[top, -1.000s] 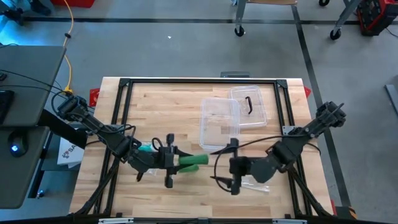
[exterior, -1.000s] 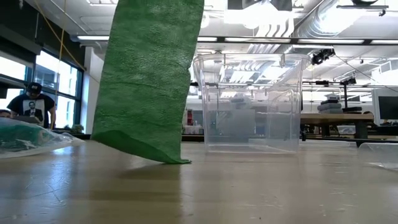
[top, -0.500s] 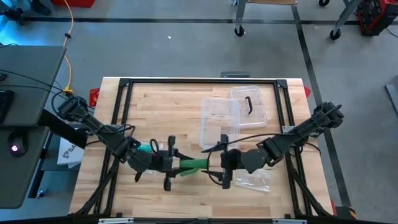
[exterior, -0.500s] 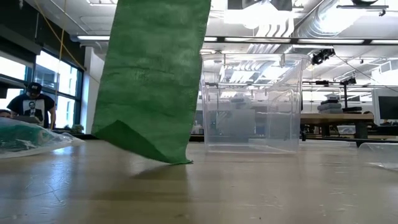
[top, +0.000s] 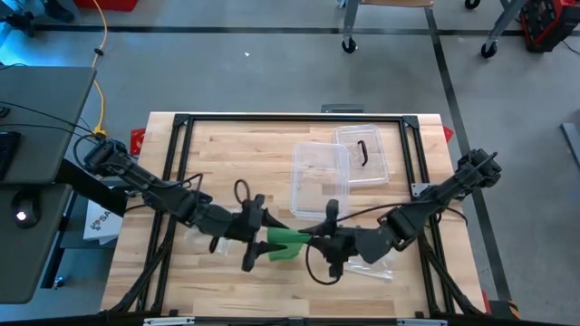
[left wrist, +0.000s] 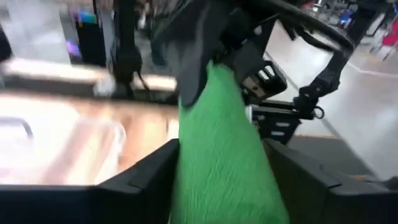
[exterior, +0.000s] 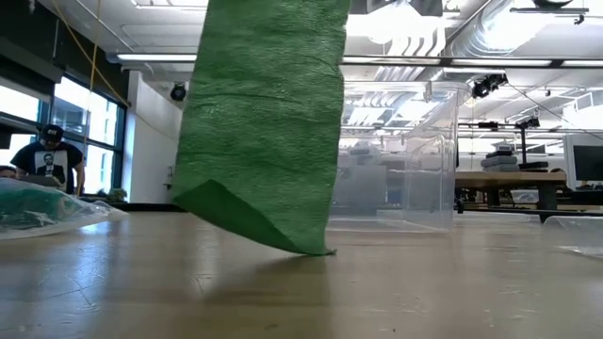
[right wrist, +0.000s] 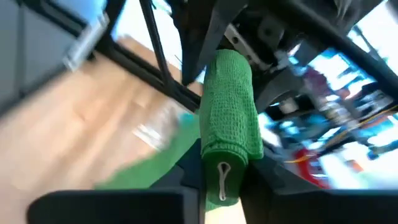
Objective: Roll bandage
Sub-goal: Roll the green bandage
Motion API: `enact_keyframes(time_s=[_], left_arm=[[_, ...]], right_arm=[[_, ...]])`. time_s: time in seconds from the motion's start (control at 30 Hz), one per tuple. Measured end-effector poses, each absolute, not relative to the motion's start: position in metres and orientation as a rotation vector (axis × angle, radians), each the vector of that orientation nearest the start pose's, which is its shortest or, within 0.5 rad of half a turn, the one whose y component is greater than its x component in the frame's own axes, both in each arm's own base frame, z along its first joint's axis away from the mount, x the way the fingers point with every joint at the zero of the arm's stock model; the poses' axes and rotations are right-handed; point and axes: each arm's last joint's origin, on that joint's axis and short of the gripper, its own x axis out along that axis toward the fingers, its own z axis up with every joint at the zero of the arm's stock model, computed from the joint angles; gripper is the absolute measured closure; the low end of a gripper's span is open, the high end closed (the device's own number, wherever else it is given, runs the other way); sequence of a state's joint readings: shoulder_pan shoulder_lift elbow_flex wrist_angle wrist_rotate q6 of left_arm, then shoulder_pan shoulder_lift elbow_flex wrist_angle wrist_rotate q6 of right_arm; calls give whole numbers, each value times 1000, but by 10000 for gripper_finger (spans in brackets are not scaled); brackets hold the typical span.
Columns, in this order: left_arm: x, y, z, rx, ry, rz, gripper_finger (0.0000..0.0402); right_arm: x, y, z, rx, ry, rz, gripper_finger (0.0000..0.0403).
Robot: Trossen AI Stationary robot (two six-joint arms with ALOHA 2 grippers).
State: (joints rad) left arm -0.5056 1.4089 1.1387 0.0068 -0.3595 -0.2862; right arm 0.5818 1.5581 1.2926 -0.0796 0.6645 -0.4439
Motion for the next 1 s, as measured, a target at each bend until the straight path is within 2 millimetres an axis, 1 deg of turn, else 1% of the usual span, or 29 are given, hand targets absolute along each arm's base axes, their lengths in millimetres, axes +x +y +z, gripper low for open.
enact_keyframes(time_s=[0.07,0.17,0.27,0.33,0.53,0.73,0.83,0.9,1.0], left_arm=[[288,-144,331,-227,269,-105,172],[289,-140,331,-260,271,-104,170],[291,-138,332,-279,268,-136,179],[292,-138,334,-292,252,-164,191],[295,-135,335,-329,240,-183,235],[296,-134,335,-316,238,-180,278],[296,-134,335,-274,231,-176,298],[295,-136,335,-224,227,-175,310],[293,-139,334,-118,227,-156,319]], right_arm=[[302,183,329,-752,317,-35,358],[296,190,328,-886,334,-57,356],[291,195,329,-978,340,-83,344],[288,198,329,-1010,340,-89,339],[287,200,330,-1023,338,-85,337],[287,200,329,-1022,340,-84,336],[287,199,329,-1000,341,-87,335],[287,199,329,-981,340,-95,328],[285,201,329,-909,338,-122,295]])
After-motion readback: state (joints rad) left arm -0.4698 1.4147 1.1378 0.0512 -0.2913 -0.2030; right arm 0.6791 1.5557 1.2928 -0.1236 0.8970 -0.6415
